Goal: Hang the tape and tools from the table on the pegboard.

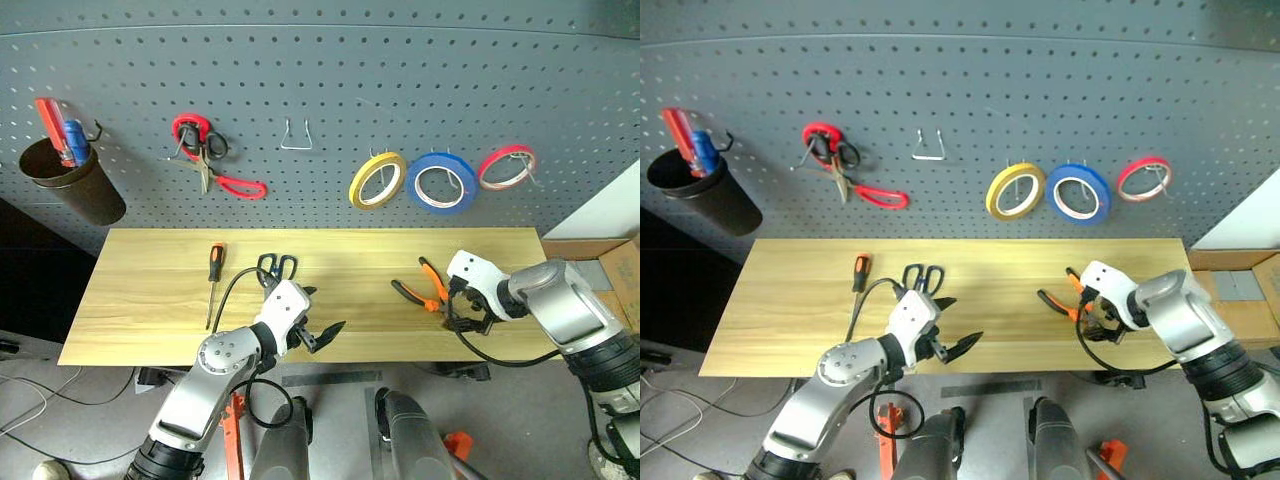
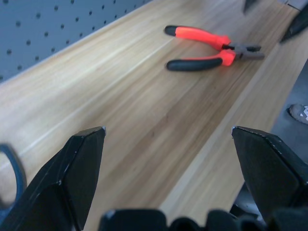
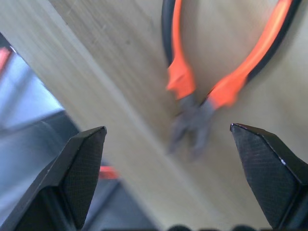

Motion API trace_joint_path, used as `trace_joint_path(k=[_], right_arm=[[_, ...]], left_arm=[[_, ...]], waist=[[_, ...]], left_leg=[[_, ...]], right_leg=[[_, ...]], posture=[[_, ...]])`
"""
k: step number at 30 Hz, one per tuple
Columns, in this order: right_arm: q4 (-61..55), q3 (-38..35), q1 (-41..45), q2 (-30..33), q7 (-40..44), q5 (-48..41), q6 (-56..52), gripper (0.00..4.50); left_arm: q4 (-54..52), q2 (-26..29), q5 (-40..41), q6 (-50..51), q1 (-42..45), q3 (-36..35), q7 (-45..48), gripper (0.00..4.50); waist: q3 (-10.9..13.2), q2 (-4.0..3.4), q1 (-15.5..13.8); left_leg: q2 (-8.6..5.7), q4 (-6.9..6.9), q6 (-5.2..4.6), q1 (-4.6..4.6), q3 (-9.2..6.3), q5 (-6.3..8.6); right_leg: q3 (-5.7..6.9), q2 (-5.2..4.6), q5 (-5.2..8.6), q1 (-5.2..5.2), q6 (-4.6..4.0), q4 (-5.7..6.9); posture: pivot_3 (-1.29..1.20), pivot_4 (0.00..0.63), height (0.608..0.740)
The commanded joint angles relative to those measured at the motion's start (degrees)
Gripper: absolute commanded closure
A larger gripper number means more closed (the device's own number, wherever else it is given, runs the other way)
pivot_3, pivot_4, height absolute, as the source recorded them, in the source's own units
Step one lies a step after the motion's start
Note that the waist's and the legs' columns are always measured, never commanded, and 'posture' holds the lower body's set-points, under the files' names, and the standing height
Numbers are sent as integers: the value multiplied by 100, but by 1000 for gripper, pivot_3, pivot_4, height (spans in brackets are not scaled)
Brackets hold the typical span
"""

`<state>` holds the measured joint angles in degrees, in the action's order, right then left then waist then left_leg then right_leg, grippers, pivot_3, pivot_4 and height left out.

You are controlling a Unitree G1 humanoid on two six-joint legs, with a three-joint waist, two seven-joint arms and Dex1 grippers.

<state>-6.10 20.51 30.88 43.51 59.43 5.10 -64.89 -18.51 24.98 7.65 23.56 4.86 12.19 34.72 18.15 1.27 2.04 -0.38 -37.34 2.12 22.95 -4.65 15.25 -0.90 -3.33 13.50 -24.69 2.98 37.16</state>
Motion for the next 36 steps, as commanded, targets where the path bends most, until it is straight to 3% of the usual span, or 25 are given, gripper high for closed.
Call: trace_joint_path(k=[1, 6, 12, 23, 26, 36], right_arm=[[-100, -100, 14, -210, -410, -170, -610, 205], [542, -210, 93, -535, -1031, -244, -816, 205], [1432, -249, 179, -769, -1654, -178, -283, 205], [2227, -242, 281, -906, -1968, -230, 230, 205], [2334, -327, 339, -1003, -2032, -301, 85, 775], [2380, -395, 378, -1064, -2097, -310, 53, 4157]], left_arm=[[-117, 3, 5, -80, -17, 68, 71, 0], [-178, 40, 6, -38, -48, 52, 97, 0], [-336, 150, 39, 29, -173, -9, 114, 0], [-525, 235, 78, 166, -292, -84, 101, 0], [-552, 249, 79, 189, -302, -91, 105, 0], [-668, 221, 197, 235, -344, -99, 131, 0]], waist=[[0, 0, 12], [0, 0, 3], [0, 0, -1], [0, 0, -2], [0, 0, -2], [0, 0, -6]], left_leg=[[0, -2, 0, 0, 0, 0], [-2, -10, -1, 3, 0, 1], [-2, -20, -2, 4, 1, 1], [-1, -38, -4, 2, -4, 3], [-2, -49, -7, -3, -7, 4], [-1, -52, -7, -3, -7, 5]], right_leg=[[0, 0, 0, 0, 0, 1], [1, 0, -1, 1, 2, 1], [-1, 1, -2, 2, 4, 5], [2, 4, -4, 16, 7, 7], [2, 5, -7, 31, 14, 4], [2, 5, -8, 33, 15, 2]], posture=[[-55, 299, 740], [-44, 309, 740], [-26, 317, 740], [-9, 323, 740], [-6, 322, 740], [-5, 316, 740]])
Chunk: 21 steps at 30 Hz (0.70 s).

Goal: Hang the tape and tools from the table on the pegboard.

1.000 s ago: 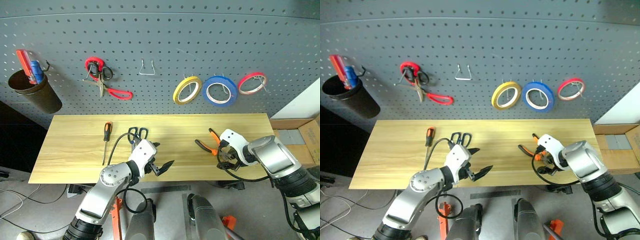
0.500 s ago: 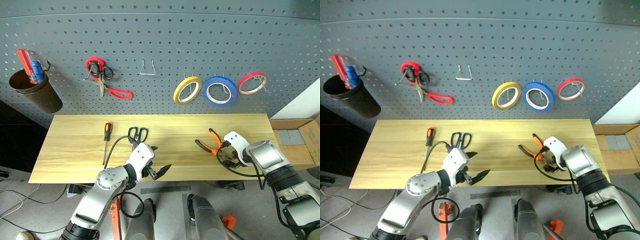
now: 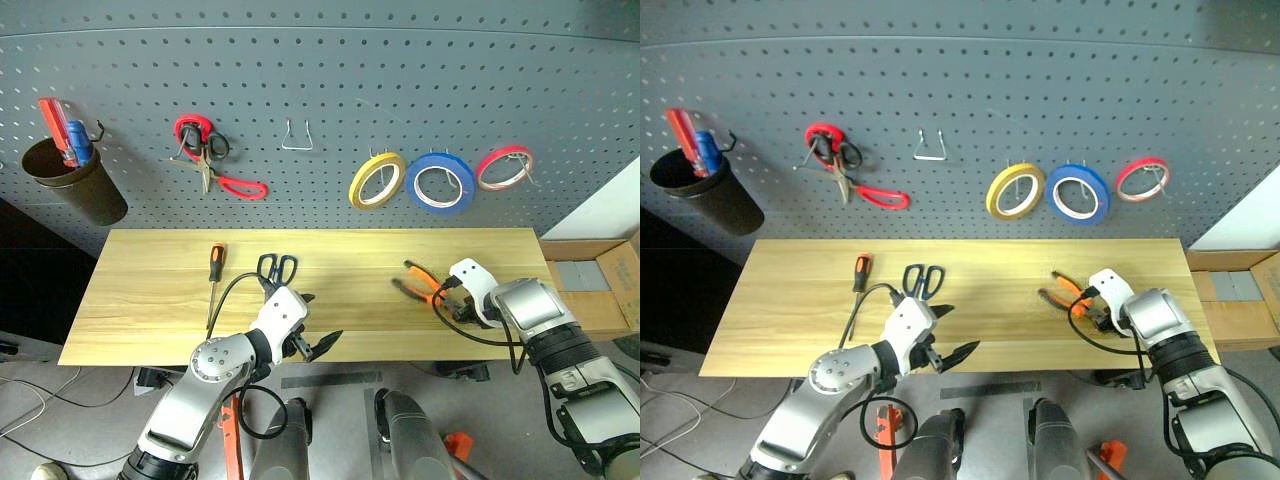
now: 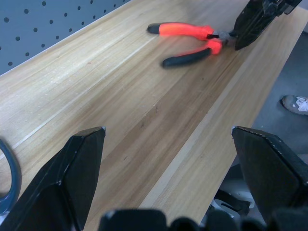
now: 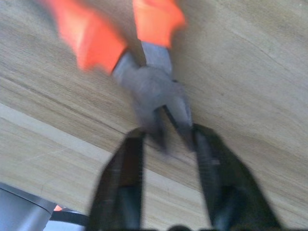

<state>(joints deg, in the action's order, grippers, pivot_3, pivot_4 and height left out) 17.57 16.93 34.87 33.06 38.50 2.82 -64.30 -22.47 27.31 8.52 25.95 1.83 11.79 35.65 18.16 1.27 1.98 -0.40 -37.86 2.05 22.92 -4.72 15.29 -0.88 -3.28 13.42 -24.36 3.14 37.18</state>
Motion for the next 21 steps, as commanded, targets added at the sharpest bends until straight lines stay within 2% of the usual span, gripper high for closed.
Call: trace_joint_path(k=[1, 10, 21], right_arm=[[16, -38, -17, -16, 3, -84, 2, 4397], [-161, 181, -113, 197, 187, 5, 222, 4494], [-389, 325, 68, 586, 394, 16, -201, 4494]], left_arm=[[-277, -11, 121, 1, -38, -51, 35, 0], [-259, -11, 167, 2, -4, -37, 52, 0], [-149, -61, 137, -75, 42, -22, 27, 0]], waist=[[0, 0, 0], [0, 0, -2], [0, 0, -5]], left_leg=[[0, 0, 0, 0, 0, 0], [-1, -1, 0, 0, 0, 0], [-1, 0, 0, 2, 1, 0]], right_leg=[[0, 0, 0, 0, 0, 0], [0, 0, 0, 0, 1, 0], [-1, -1, 0, -1, 1, -3]], posture=[[-6, 316, 740], [-12, 313, 740], [-18, 308, 740]])
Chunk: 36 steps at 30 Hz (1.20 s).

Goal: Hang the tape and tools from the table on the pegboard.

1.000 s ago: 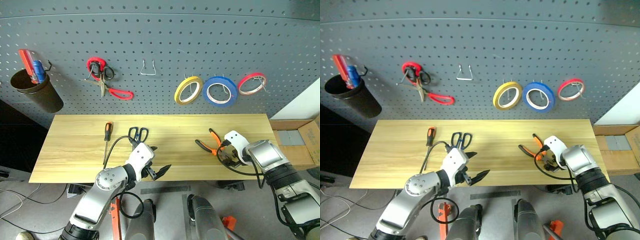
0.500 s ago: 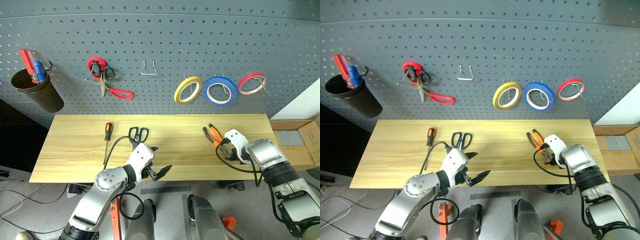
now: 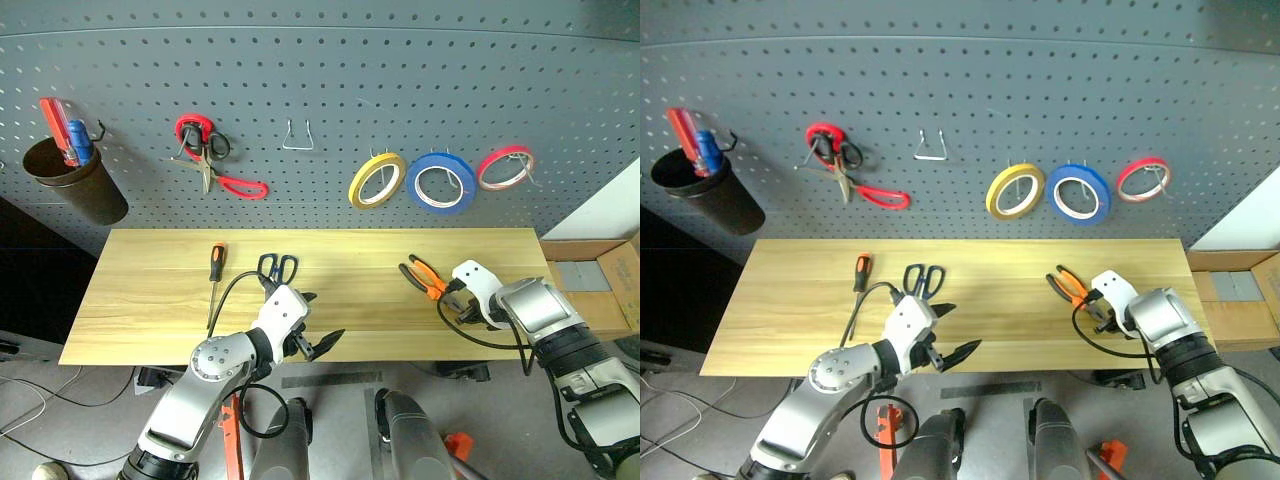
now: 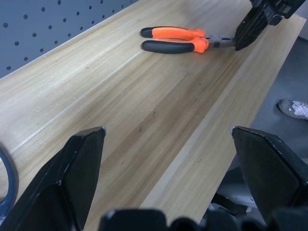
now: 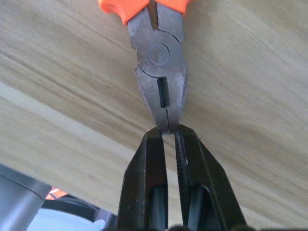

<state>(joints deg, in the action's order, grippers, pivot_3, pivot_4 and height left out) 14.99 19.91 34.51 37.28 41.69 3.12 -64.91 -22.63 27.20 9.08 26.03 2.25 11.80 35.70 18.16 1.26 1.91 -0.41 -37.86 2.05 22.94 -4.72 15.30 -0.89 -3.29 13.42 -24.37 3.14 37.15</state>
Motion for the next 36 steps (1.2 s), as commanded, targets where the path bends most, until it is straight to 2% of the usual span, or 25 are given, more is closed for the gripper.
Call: trace_joint_path(k=[1, 3, 10, 16, 25, 28, 31, 36], right_arm=[[-119, 38, 123, 191, 131, -44, -134, 4319], [-92, 71, 152, 233, 200, -61, -115, 3888], [44, 209, 170, 286, 192, 72, 135, 1536], [82, 109, 554, 16, 130, -53, -269, 1536], [897, -65, 1198, -655, -248, -65, -141, 1536], [959, -128, 1299, -797, -272, -124, -218, 915], [1079, -37, 1359, -913, -372, -35, -123, 18], [1374, -70, 1499, -1092, -509, -13, -53, 18]], left_arm=[[-128, -59, 78, -88, 2, -21, 16, 0], [-116, -79, 70, -95, 10, -14, 4, 0], [-125, -85, 61, -103, -9, -37, -4, 0], [-94, -61, 56, -125, -10, -58, 10, 0], [-88, -106, 43, -119, 16, -27, -20, 0], [-107, -86, 48, -112, 2, -52, -17, 0], [-125, -75, 46, -102, -9, -58, -20, 0], [-171, -82, 44, -84, -36, -45, -36, 0]], waist=[[0, 0, 4], [0, 0, 4], [0, 0, 1], [0, 0, 29], [0, 0, 0], [0, 0, -2], [0, 0, -2], [0, -1, 1]], left_leg=[[0, 0, 0, 0, 1, 0], [1, 0, 0, 0, 0, 0], [0, 0, 0, 0, 1, 0], [1, 0, 0, 0, 1, 0], [0, 1, 0, 2, 1, 0], [0, 1, 0, 3, 0, 1], [0, 1, 0, 2, 1, 1], [1, 1, 0, 2, 1, 1]], right_leg=[[0, 0, 0, 0, 0, 0], [1, 0, 0, 0, 0, 0], [0, 0, 0, 0, 1, -1], [-1, 0, 0, 0, 0, 0], [0, 0, -1, -2, 0, -2], [0, -1, -1, -2, 0, -2], [0, -1, -1, -2, -1, -1], [0, 0, -1, -3, -1, 0]], posture=[[-18, 308, 740], [-17, 306, 740], [-11, 305, 740], [-14, 305, 740], [-6, 307, 740], [-2, 308, 740], [-1, 308, 740], [7, 306, 740]])
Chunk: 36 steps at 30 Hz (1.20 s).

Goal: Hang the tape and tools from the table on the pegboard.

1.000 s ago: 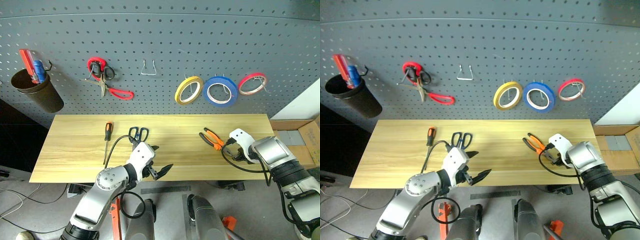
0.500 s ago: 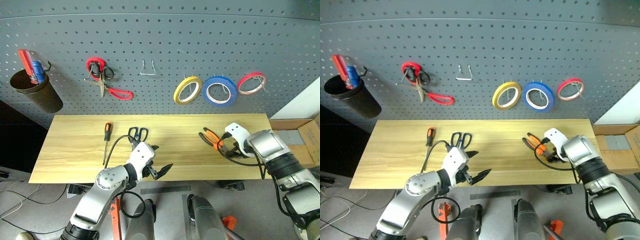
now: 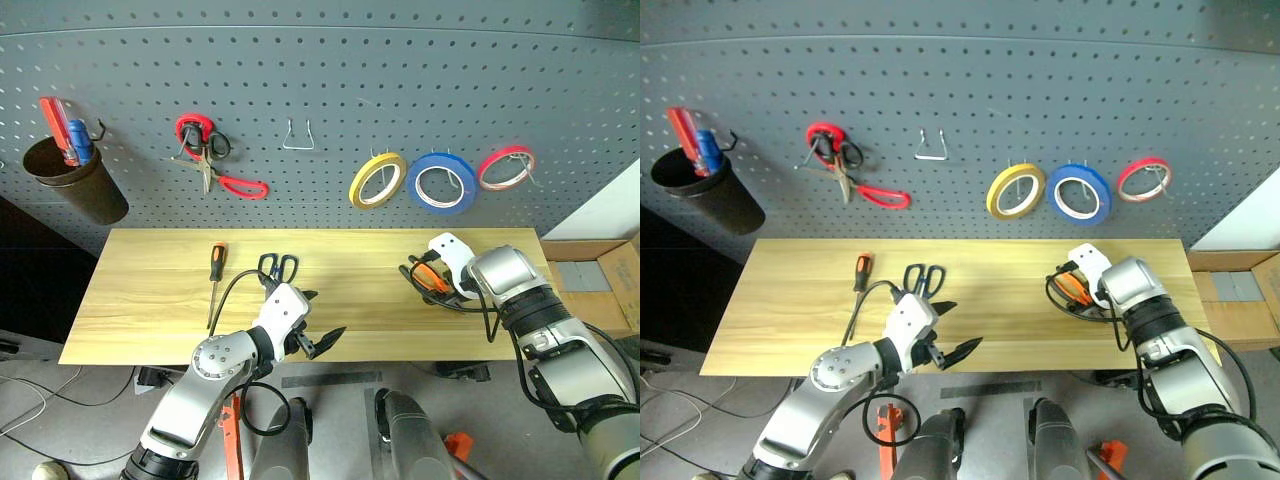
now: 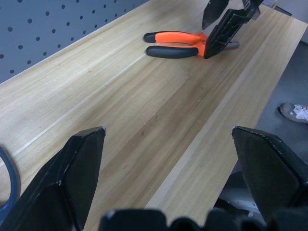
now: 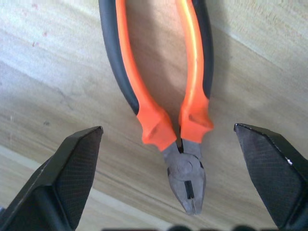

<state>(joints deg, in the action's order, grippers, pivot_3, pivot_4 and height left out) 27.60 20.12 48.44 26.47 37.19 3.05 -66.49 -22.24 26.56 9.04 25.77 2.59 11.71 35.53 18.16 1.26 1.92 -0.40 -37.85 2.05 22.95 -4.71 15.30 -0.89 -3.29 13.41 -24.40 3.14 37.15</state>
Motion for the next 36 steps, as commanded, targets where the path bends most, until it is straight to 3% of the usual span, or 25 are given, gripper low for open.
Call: trace_joint_path(k=[1, 29, 32, 35, 36], right_arm=[[176, -104, 129, -29, -67, -9, 112, 18], [2463, -312, 1010, -806, -197, 247, 1434, 18], [2574, -364, 1037, -813, -189, 263, 1505, 624], [2601, -368, 1026, -788, -136, 292, 1570, 1609], [2585, -347, 1012, -776, -110, 309, 1599, 1684]], left_arm=[[-215, -17, 48, -58, -76, -37, -22, 0], [-589, 76, 91, 158, -293, -181, -25, 0], [-613, 76, 88, 162, -318, -176, -30, 0], [-602, 73, 84, 162, -317, -180, -35, 0], [-595, 69, 83, 160, -312, -180, -37, 0]], waist=[[0, 0, -3], [0, -1, -13], [0, -1, -13], [0, -2, -14], [0, -2, -14]], left_leg=[[0, 0, 0, 0, 0, 0], [-1, 2, 0, -1, 0, 0], [0, 2, 0, -1, 0, 0], [0, 2, 0, -2, 0, 0], [0, 2, 0, -2, 0, 0]], right_leg=[[0, 0, 0, 0, 0, 0], [-1, 0, -1, -3, -1, 4], [-1, 1, -1, -3, -2, 4], [0, 1, -1, -3, -2, 4], [-1, 1, -1, -3, -2, 5]], posture=[[8, 306, 740], [62, 312, 740], [63, 311, 740], [61, 311, 740], [60, 310, 740]])
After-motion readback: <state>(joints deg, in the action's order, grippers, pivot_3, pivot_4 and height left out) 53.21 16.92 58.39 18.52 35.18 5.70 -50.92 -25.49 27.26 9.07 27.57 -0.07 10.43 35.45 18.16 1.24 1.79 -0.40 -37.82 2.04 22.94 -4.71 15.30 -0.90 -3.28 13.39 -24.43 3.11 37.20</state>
